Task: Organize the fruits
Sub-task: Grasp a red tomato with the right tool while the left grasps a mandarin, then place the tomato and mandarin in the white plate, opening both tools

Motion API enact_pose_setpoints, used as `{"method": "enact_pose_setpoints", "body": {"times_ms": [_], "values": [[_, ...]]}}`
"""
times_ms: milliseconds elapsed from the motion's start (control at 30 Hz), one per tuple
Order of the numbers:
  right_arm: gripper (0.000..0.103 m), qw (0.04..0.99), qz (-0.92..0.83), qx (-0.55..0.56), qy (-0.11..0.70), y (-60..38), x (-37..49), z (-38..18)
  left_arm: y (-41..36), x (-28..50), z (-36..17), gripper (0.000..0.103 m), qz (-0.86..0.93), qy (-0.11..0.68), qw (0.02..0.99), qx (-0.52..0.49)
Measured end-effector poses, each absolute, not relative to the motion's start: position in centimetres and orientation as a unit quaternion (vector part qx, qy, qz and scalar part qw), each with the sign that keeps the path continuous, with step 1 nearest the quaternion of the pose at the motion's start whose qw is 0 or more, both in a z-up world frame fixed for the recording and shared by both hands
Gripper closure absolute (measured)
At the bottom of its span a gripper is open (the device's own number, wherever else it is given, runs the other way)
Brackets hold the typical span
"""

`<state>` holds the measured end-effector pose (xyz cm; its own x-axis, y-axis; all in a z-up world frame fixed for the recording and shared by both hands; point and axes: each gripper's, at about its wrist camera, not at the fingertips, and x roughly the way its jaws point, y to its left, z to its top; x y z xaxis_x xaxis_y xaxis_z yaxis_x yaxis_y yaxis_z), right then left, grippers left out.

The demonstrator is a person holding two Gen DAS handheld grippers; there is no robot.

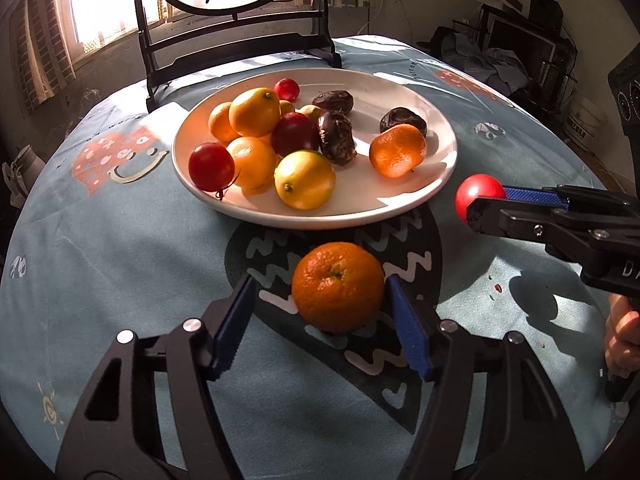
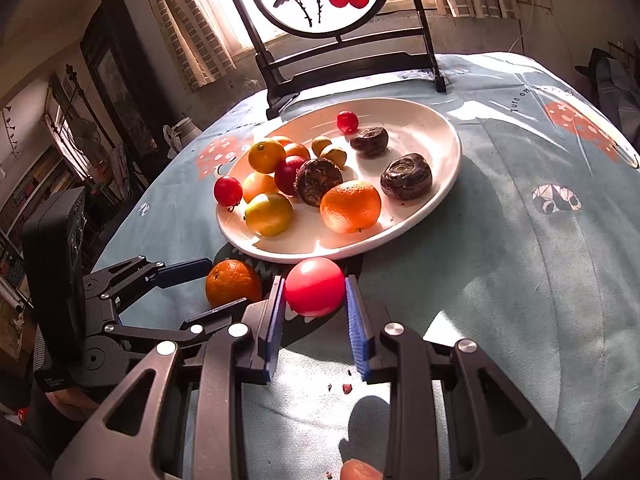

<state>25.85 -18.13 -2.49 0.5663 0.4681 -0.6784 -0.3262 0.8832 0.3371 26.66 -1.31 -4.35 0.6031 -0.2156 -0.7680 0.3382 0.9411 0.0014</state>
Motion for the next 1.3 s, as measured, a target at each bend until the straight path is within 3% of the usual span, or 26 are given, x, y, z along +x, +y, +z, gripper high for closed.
{"method": "enact_pose_setpoints", "body": {"times_ms": [100,200,300,967,1300], "values": [[0.073,0.881,0.223,0.086,0.409,-18.1,25.9,-2.6,-1.9,26.7,-4.7,0.035,-0.163,0.423,0.888,0.079],[0.073,0.880,0.220,0.085,0.411,-18.1,26.0,-2.7,-2.7,26.5,-5.2,0.050,-0.166,0.429,0.883,0.096],[0.073,0.880,0.219,0.085,0.413,-18.1,26.1,-2.8,-2.8,26.2,-5.1,0.057,-0.157,0.421,0.887,0.103],[0.073,0.886,0.267,0.072,0.371,-16.9,24.6,-1.5,-1.4,23.8,-1.3,0.057,-0.176,0.375,0.909,0.042],[0.073,0.910,0.250,0.090,0.318,-17.7,27.4,1.5,1.1,28.1,1.6,0.057,-0.133,0.364,0.922,-0.002]]}}
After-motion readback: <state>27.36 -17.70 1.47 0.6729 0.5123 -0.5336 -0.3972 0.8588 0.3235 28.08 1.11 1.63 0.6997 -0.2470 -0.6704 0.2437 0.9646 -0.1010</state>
